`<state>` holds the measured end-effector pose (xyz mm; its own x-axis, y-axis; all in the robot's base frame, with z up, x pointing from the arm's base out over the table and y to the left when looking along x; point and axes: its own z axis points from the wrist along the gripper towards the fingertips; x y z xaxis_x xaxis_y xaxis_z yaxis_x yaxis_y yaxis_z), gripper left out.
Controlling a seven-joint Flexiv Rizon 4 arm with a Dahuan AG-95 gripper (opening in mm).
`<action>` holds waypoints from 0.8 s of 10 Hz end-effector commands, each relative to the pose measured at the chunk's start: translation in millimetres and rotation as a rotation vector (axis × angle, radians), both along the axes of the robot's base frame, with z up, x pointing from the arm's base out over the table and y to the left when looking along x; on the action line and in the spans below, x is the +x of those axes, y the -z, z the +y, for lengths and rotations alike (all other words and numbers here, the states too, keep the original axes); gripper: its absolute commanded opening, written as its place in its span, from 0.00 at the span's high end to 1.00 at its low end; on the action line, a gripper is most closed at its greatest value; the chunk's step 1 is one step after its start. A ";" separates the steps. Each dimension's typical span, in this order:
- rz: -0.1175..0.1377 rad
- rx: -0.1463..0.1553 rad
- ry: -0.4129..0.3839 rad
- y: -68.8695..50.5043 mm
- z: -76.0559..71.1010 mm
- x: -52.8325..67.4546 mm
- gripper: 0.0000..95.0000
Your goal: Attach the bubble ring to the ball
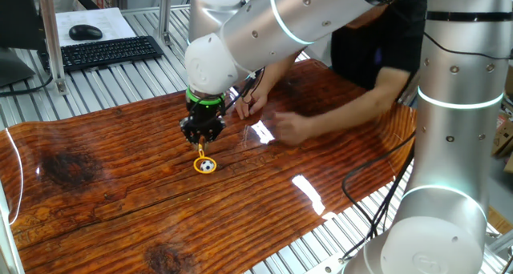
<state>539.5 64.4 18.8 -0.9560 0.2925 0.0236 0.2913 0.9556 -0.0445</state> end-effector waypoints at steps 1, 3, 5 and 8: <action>0.001 0.003 0.000 -0.7 0.6 -0.3 0.80; 0.001 0.001 0.003 -0.4 0.7 -0.3 0.80; 0.000 0.004 0.007 -3.9 0.0 -1.4 1.00; 0.003 0.011 -0.027 -15.9 -5.5 3.8 1.00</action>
